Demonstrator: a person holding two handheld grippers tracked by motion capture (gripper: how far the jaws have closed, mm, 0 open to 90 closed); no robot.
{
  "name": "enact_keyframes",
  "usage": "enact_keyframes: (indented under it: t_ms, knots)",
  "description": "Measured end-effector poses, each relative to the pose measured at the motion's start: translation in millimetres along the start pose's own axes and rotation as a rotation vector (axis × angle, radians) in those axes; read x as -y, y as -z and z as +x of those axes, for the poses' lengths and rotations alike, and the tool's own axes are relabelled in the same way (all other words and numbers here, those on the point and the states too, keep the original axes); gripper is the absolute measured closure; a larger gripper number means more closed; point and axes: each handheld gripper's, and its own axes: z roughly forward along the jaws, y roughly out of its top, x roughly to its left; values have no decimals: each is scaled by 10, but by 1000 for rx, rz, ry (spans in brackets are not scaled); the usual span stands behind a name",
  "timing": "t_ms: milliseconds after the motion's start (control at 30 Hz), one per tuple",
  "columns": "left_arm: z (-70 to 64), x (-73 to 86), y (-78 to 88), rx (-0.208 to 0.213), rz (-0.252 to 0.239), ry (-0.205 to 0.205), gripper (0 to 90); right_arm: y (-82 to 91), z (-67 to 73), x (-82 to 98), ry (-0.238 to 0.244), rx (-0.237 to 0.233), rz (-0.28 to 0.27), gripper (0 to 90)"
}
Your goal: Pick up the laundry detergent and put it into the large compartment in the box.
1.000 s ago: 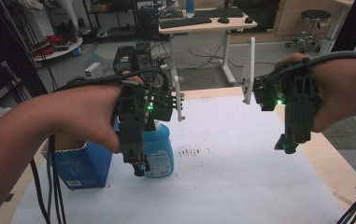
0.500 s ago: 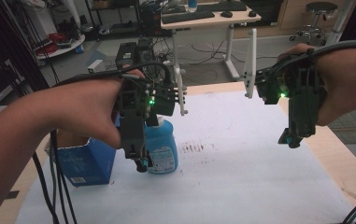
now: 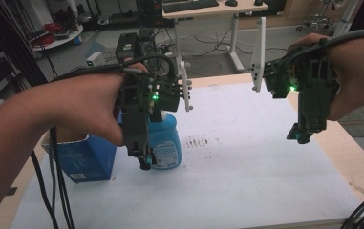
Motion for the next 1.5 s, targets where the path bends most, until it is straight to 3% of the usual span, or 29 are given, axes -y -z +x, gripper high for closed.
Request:
enact_keyframes:
  t_ms: [100,233,667,867,1500]
  knots:
    - [15,26,61,-5,-35,2,18,-4,9,2,0,-5,5,18]
    - [81,66,98,-17,-41,26,18,7,3,8,-2,-2,7,18]
    - [447,174,82,-3,-35,111,18,-20,-81,-35,13,1,7,18]
    - [573,202,21,-5,-36,127,18,-53,-112,-44,10,-3,10,18]
    - [781,244,-266,23,-23,158,18,-92,-124,-41,3,-6,13,18]
